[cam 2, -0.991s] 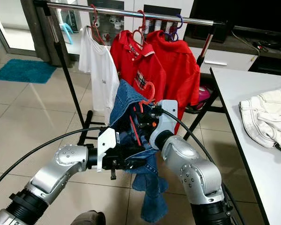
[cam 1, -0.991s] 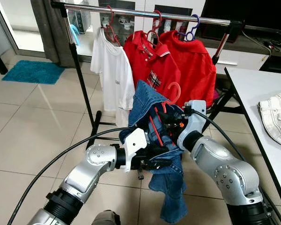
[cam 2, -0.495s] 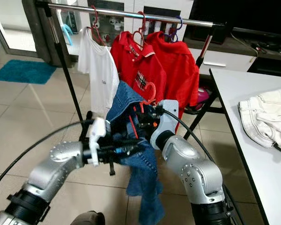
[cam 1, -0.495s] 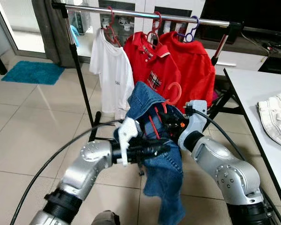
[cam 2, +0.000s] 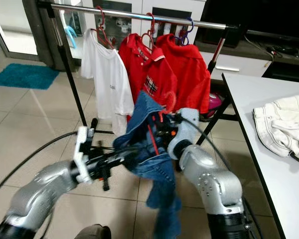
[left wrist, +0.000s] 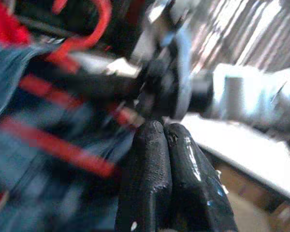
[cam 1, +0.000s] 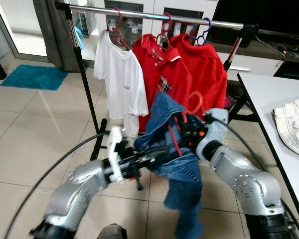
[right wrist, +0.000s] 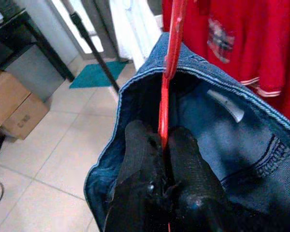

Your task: Hang hanger

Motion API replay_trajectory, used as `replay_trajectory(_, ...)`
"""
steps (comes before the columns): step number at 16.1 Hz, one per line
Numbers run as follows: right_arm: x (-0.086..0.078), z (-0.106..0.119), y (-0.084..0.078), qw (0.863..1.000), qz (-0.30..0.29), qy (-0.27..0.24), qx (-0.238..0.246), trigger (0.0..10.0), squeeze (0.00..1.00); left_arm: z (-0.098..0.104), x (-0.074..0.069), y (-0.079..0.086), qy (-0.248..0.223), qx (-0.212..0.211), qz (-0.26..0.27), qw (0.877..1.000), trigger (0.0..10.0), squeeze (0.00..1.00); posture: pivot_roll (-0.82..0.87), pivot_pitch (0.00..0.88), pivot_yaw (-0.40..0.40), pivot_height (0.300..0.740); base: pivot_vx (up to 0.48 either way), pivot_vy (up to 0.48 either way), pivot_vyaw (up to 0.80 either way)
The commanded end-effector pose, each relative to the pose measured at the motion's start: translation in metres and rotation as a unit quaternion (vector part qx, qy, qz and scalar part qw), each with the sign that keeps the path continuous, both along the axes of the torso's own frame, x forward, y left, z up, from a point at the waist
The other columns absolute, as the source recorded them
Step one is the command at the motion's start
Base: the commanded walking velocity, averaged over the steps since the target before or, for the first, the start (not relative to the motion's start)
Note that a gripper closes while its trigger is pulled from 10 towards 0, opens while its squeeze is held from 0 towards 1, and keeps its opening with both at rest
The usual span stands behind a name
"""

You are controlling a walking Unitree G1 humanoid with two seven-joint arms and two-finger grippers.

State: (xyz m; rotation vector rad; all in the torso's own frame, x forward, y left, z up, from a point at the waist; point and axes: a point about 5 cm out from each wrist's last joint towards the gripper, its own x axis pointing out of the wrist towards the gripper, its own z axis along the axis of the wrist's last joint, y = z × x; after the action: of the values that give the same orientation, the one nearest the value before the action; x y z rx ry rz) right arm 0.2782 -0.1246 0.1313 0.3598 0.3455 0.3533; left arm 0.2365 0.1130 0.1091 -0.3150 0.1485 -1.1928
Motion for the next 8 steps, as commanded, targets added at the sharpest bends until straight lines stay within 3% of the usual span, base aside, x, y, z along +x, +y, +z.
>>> replay_trajectory(1,0.005,0.008,-0.003,1.000,-0.002,-0.014,0.001,10.0,0.00,-0.001,0.000,-0.004,-0.020,0.033,-0.001,0.999,0.4,0.00,0.05,0.035,-0.086,0.740,0.000,0.000,0.00)
replay_trajectory(2,0.005,0.008,-0.003,1.000,0.002,-0.015,-0.001,10.0,0.00,0.000,0.002,-0.007,-0.033,0.045,0.001,0.998,10.0,0.00,0.05,0.038,-0.090,0.740,0.000,0.000,0.00)
replay_trajectory(4,0.006,0.008,-0.002,1.000,0.007,-0.015,-0.004,10.0,0.00,0.006,0.004,-0.011,-0.050,0.039,-0.004,0.998,10.0,0.00,0.05,0.037,-0.087,0.740,0.000,0.000,0.00)
replay_trajectory(5,0.006,0.008,-0.002,1.000,0.007,-0.016,-0.005,10.0,0.00,0.011,0.005,-0.013,-0.055,0.031,-0.008,0.998,10.0,0.81,0.05,0.038,-0.085,0.740,0.000,0.000,0.00)
replay_trajectory(6,0.007,0.009,-0.002,1.000,0.006,-0.017,-0.004,10.0,0.00,0.018,0.007,-0.018,-0.065,0.017,-0.022,0.997,10.0,1.00,0.05,0.037,-0.083,0.740,0.000,0.000,0.00)
replay_trajectory(8,0.006,0.009,-0.001,1.000,0.006,-0.017,-0.003,10.0,0.00,0.023,0.009,-0.024,-0.071,0.009,-0.037,0.997,10.0,1.00,0.05,0.035,-0.082,0.740,0.000,0.000,0.00)
